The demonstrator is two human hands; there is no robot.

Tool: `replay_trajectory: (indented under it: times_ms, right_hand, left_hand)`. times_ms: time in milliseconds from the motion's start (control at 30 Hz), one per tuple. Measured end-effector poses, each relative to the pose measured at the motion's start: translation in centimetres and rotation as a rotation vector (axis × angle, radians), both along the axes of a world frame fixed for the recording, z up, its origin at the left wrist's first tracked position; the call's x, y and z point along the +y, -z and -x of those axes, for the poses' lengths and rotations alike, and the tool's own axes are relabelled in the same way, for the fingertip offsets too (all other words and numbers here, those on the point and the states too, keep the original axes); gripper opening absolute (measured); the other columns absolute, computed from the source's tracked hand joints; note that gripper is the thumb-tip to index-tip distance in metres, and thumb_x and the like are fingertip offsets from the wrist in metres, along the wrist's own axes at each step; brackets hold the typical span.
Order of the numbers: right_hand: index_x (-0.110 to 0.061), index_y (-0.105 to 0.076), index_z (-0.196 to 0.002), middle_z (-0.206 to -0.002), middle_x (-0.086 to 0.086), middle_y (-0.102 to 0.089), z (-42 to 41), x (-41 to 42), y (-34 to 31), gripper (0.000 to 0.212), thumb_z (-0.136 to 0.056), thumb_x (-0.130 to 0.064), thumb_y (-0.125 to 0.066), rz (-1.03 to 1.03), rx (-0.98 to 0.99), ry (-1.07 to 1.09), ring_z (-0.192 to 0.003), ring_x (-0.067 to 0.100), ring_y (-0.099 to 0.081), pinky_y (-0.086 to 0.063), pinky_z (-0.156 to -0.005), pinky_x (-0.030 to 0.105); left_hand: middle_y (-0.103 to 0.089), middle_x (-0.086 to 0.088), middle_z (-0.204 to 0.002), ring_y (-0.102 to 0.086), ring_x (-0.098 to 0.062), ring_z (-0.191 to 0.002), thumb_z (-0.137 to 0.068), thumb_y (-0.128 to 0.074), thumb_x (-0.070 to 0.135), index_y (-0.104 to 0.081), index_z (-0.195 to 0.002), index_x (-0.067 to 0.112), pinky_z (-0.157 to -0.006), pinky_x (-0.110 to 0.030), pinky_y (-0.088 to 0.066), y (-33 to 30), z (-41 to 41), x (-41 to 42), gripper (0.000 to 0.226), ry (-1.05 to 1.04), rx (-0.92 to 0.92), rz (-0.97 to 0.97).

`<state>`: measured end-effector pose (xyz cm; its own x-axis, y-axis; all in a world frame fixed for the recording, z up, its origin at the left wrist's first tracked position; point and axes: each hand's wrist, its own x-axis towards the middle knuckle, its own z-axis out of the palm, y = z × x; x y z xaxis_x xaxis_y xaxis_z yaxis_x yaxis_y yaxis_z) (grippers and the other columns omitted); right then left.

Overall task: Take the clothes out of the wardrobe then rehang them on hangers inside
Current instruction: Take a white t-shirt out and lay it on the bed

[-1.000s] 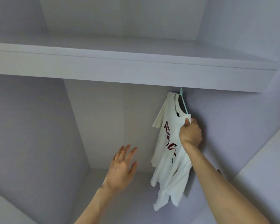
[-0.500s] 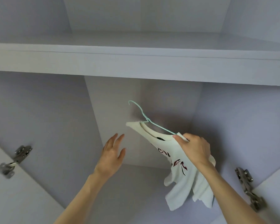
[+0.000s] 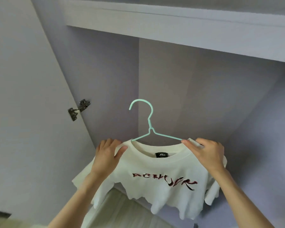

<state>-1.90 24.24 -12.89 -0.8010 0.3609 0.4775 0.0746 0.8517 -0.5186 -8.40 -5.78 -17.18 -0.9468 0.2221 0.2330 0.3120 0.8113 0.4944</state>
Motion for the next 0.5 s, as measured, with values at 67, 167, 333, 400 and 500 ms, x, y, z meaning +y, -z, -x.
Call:
replay_trajectory:
  times_ms: [67, 167, 333, 400, 500]
  right_hand:
    - [-0.018, -0.016, -0.048, -0.045, 0.001, -0.014, 0.3, -2.2, 0.8, 0.064, -0.062, -0.071, -0.048, 0.007, -0.029, -0.085, -0.050, 0.021, -0.019, -0.022, -0.043, 0.027]
    - [-0.015, -0.019, -0.049, -0.045, 0.000, -0.014, 1.1, -6.1, 1.7, 0.067, -0.061, -0.074, -0.047, 0.014, -0.104, -0.234, -0.049, 0.022, -0.020, -0.021, -0.044, 0.029]
    - [-0.011, -0.031, -0.047, -0.044, 0.001, -0.018, 2.4, -13.4, 3.5, 0.067, -0.063, -0.074, -0.045, 0.003, -0.168, -0.534, -0.046, 0.017, -0.022, -0.023, -0.045, 0.031]
    - [-0.015, -0.031, -0.045, -0.041, 0.000, -0.020, 2.2, -16.7, 4.2, 0.063, -0.064, -0.074, -0.046, -0.025, -0.162, -0.653, -0.041, 0.011, -0.025, -0.023, -0.045, 0.028]
    - [-0.015, -0.032, -0.045, -0.039, 0.000, -0.024, 1.1, -22.6, 4.3, 0.064, -0.064, -0.076, -0.043, -0.054, -0.177, -0.820, -0.040, 0.012, -0.030, -0.023, -0.045, 0.024]
  left_hand:
    - [-0.060, -0.002, -0.095, -0.055, -0.028, -0.088, -0.088, -0.028, 0.066, -0.062, -0.099, 0.014, -0.078, -0.036, -0.043, 0.8, -2.2, -2.6, 0.063, -0.079, -0.060, -0.039]
    - [-0.054, 0.002, -0.081, -0.053, -0.027, -0.076, -0.084, -0.037, 0.056, -0.061, -0.086, 0.015, -0.069, -0.034, -0.041, 2.0, -6.4, -6.5, 0.048, -0.287, -0.036, -0.148]
    - [-0.053, 0.004, -0.071, -0.046, -0.020, -0.073, -0.082, -0.047, 0.050, -0.058, -0.072, 0.015, -0.068, -0.032, -0.036, 3.4, -14.4, -11.8, 0.038, -0.644, 0.043, -0.178]
    - [-0.049, 0.005, -0.066, -0.044, -0.019, -0.069, -0.081, -0.053, 0.045, -0.053, -0.066, 0.014, -0.062, -0.032, -0.035, 3.8, -18.0, -13.6, 0.035, -0.776, 0.075, -0.160]
    - [-0.045, 0.003, -0.063, -0.043, -0.021, -0.066, -0.080, -0.065, 0.034, -0.047, -0.060, 0.012, -0.057, -0.032, -0.035, 4.0, -23.7, -16.7, 0.034, -0.957, 0.111, -0.181]
